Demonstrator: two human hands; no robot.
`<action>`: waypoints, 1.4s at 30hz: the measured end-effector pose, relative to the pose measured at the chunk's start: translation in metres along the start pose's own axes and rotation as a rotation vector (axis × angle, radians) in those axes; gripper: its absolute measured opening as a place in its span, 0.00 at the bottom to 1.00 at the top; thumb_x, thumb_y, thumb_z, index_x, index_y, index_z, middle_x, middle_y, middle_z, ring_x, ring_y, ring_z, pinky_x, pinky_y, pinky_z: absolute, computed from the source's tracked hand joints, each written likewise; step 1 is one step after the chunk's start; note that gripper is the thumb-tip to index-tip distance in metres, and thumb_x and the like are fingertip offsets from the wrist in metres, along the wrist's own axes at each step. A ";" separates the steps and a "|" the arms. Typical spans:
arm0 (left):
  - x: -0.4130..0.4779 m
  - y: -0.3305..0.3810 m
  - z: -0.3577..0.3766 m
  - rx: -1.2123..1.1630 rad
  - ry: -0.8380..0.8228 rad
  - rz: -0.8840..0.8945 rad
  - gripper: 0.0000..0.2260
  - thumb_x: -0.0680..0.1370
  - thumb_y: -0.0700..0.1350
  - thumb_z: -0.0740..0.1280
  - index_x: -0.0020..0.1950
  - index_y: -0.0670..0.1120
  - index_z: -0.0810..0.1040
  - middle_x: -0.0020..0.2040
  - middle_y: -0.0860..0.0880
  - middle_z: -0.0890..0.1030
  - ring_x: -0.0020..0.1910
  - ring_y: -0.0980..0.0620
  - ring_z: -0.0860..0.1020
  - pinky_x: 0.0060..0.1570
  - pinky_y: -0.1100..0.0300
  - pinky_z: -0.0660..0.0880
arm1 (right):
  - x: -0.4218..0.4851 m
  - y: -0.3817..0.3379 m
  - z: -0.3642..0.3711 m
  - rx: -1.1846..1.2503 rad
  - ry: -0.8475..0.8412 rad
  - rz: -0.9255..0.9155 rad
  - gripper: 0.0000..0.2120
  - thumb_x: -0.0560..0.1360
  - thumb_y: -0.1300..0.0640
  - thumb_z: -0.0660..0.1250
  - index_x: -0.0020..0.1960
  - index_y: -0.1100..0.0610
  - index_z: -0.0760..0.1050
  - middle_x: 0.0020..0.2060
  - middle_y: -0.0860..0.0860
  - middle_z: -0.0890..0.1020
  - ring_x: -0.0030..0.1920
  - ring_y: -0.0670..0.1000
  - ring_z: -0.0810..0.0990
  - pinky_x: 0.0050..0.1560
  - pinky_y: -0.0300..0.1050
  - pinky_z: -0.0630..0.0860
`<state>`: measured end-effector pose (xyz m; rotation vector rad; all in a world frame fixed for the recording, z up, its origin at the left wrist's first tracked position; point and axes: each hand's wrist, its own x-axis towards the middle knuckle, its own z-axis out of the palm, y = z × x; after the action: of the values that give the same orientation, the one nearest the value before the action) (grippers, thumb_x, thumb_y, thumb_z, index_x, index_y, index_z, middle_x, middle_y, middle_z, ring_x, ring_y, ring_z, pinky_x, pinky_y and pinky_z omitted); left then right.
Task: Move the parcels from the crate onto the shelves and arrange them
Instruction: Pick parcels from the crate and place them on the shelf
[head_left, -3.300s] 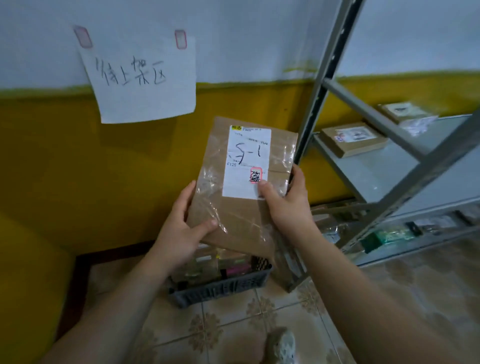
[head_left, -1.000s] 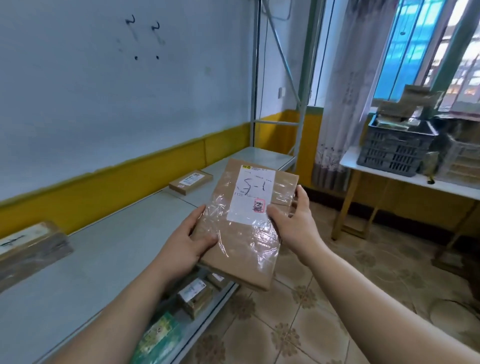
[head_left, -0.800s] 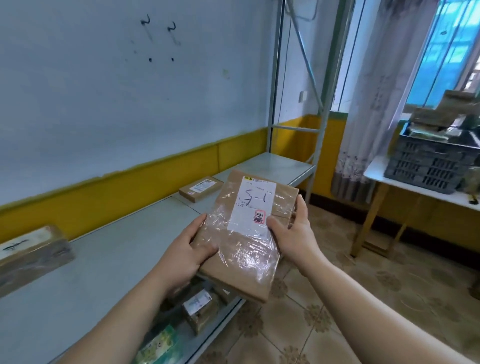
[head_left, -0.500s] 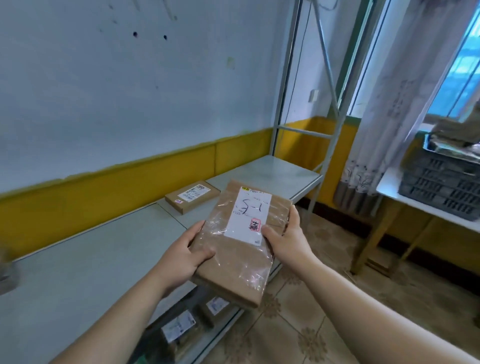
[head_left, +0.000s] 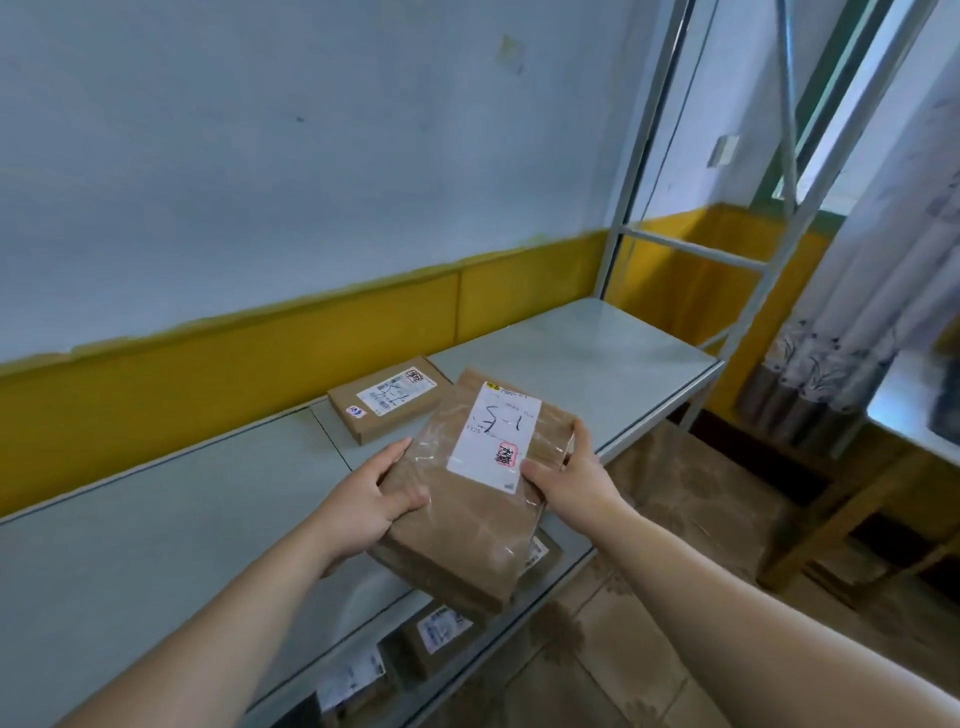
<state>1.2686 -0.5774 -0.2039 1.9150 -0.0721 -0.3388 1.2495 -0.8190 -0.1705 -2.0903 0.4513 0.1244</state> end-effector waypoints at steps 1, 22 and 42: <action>0.010 0.000 0.004 -0.006 0.013 -0.017 0.31 0.76 0.49 0.71 0.75 0.60 0.61 0.66 0.56 0.71 0.60 0.54 0.75 0.50 0.65 0.73 | 0.014 0.001 -0.002 -0.001 -0.024 0.001 0.43 0.77 0.47 0.70 0.79 0.44 0.43 0.57 0.50 0.77 0.50 0.53 0.83 0.55 0.53 0.80; 0.198 0.045 0.097 0.089 0.175 -0.198 0.29 0.76 0.50 0.71 0.74 0.60 0.64 0.66 0.55 0.72 0.62 0.55 0.73 0.62 0.60 0.70 | 0.250 0.031 -0.089 -0.494 -0.262 -0.239 0.35 0.77 0.37 0.61 0.79 0.44 0.51 0.78 0.57 0.52 0.77 0.60 0.54 0.75 0.56 0.58; 0.322 0.002 0.058 0.725 0.478 -0.565 0.28 0.80 0.63 0.49 0.78 0.54 0.56 0.79 0.47 0.54 0.77 0.41 0.51 0.72 0.38 0.54 | 0.403 -0.020 -0.074 -1.022 -0.291 -0.732 0.50 0.62 0.27 0.29 0.80 0.46 0.49 0.81 0.52 0.46 0.79 0.56 0.40 0.76 0.59 0.40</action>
<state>1.5616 -0.6996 -0.2851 2.6711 0.7692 -0.2282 1.6234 -0.9796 -0.2211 -3.0103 -0.7264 0.2532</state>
